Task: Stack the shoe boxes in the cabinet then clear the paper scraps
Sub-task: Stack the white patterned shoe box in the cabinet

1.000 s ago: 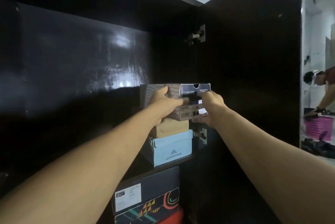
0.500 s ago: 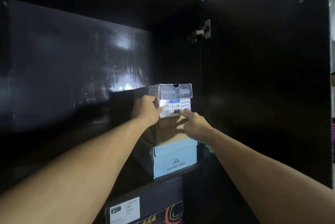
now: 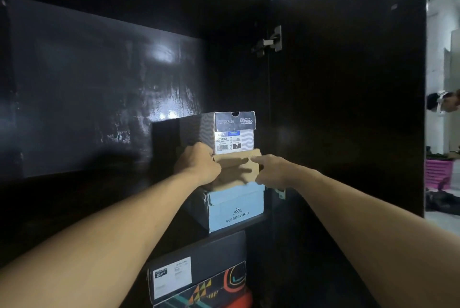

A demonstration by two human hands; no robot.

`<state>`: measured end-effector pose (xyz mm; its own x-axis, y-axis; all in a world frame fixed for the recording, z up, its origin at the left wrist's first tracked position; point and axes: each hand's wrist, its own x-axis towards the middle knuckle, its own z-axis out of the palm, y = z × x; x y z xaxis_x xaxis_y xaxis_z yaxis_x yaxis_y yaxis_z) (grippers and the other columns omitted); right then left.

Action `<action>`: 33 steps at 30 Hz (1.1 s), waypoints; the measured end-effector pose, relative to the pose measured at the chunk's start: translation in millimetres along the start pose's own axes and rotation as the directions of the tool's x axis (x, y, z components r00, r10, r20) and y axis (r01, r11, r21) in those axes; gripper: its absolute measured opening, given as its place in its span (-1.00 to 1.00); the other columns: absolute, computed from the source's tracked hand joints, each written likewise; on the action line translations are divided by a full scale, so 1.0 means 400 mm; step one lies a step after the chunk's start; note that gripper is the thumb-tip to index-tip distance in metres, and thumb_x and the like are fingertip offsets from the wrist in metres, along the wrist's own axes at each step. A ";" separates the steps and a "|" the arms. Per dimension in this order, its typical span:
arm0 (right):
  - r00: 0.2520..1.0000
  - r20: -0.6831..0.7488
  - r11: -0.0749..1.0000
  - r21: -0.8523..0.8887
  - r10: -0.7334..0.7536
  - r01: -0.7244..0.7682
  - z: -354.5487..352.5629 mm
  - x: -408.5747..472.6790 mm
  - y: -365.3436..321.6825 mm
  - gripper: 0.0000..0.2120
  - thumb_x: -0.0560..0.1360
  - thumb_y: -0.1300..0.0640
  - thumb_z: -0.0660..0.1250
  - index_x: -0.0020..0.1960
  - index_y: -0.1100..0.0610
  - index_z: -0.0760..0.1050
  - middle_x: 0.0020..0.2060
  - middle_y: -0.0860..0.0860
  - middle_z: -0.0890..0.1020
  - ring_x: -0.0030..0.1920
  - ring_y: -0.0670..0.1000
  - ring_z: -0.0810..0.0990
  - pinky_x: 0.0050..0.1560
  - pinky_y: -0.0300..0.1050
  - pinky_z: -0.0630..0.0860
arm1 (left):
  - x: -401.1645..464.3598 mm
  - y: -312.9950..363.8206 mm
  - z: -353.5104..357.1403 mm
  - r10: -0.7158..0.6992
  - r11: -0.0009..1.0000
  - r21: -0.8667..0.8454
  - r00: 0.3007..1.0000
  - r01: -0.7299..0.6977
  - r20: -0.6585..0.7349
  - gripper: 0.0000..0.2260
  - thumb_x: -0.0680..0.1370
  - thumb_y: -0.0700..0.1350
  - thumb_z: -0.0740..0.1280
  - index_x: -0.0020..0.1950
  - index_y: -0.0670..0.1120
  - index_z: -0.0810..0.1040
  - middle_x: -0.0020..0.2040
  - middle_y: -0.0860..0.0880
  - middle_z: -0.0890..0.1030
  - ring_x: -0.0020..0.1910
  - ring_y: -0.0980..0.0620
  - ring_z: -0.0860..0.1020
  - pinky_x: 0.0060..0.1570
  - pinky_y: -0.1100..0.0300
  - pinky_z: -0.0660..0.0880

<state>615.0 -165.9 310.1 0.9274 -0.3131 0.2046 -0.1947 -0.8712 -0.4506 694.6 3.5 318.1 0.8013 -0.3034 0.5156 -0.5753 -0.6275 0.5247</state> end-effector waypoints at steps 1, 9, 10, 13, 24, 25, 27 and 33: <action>1.000 -0.002 1.000 -0.016 0.012 -0.012 -0.014 -0.025 0.002 -0.36 0.51 0.21 0.25 0.56 0.02 0.19 0.44 0.08 0.37 0.06 -0.04 0.51 -0.11 -0.26 0.43 | -0.018 0.010 -0.006 0.004 1.000 -0.004 1.000 -0.004 0.005 -0.89 0.38 -0.19 0.35 -0.14 -0.07 0.64 -0.06 -0.05 0.64 -0.09 -0.10 0.59 -0.19 0.19 0.50; 0.983 -0.049 0.984 -0.020 0.175 -0.176 -0.135 -0.432 0.068 -0.66 0.52 0.15 0.36 0.30 0.10 0.54 -0.07 0.07 0.65 0.01 0.11 0.66 -0.03 0.14 0.66 | -0.240 0.144 0.035 0.239 0.965 -0.188 0.905 -0.182 0.351 -0.75 0.43 -0.10 0.50 0.05 -0.19 0.65 0.01 -0.11 0.63 -0.09 -0.05 0.55 -0.06 0.11 0.52; 0.978 -0.032 0.978 -0.023 0.208 -0.208 -0.143 -0.496 0.091 -0.67 0.53 0.15 0.36 0.30 0.12 0.54 -0.02 0.11 0.67 0.02 0.11 0.67 -0.01 0.15 0.66 | -0.281 0.164 0.055 0.274 0.958 -0.193 0.868 -0.210 0.413 -0.76 0.41 -0.08 0.51 0.02 -0.16 0.66 -0.01 -0.13 0.65 -0.13 -0.05 0.55 -0.12 0.13 0.50; 0.944 0.041 0.943 -0.074 0.328 -0.325 -0.157 -0.684 0.188 -0.75 0.56 0.10 0.34 0.22 0.13 0.57 0.10 0.09 0.66 0.01 0.07 0.69 -0.01 0.11 0.67 | -0.415 0.222 0.125 0.355 0.935 -0.193 0.748 -0.299 0.561 -0.68 0.40 -0.01 0.53 0.11 -0.08 0.65 0.02 -0.04 0.66 -0.05 -0.01 0.60 -0.13 0.19 0.46; 0.671 0.103 0.679 -0.112 0.734 -0.726 -0.092 -1.261 0.477 -0.70 0.54 0.09 0.37 0.22 0.20 0.56 -0.07 0.08 0.67 0.00 0.11 0.68 0.05 0.19 0.63 | -0.924 0.405 0.380 0.459 0.878 -0.355 0.350 -0.322 0.817 -0.57 0.42 -0.02 0.52 0.24 -0.13 0.60 0.14 -0.04 0.64 0.09 0.02 0.60 0.16 0.14 0.51; 0.656 0.110 0.665 -0.153 0.746 -0.731 -0.083 -1.292 0.494 -0.71 0.55 0.05 0.34 0.19 0.19 0.58 -0.02 0.11 0.67 0.04 0.13 0.66 0.09 0.17 0.61 | -0.961 0.413 0.400 0.455 0.877 -0.355 0.320 -0.325 0.831 -0.56 0.42 -0.02 0.52 0.25 -0.13 0.59 0.16 -0.03 0.64 0.11 0.01 0.59 0.21 0.11 0.50; 0.637 0.106 0.644 -0.194 0.764 -0.740 -0.057 -1.343 0.539 -0.77 0.53 0.00 0.33 0.07 0.12 0.61 -0.04 0.07 0.66 0.03 0.13 0.65 0.12 0.08 0.59 | -1.030 0.423 0.441 0.456 0.870 -0.359 0.276 -0.337 0.846 -0.57 0.42 0.00 0.52 0.23 -0.12 0.60 0.13 -0.02 0.64 0.11 0.01 0.59 0.20 0.09 0.50; 0.493 0.071 0.495 -0.012 0.867 -0.869 0.015 -1.460 0.666 -0.83 0.46 0.08 0.41 -0.10 0.19 0.62 -0.21 0.10 0.66 -0.19 0.11 0.67 -0.13 0.08 0.66 | -1.173 0.430 0.560 0.442 0.883 -0.385 0.199 -0.270 0.875 -0.63 0.42 -0.03 0.52 0.17 -0.15 0.62 0.08 -0.04 0.65 0.07 -0.01 0.60 0.13 0.09 0.53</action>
<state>23.5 -212.7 65.3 0.3107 -0.8831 -0.3515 -0.9062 -0.1635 -0.3901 256.4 -122.8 14.8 0.0489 -0.9650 -0.2576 -0.7875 -0.1959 0.5843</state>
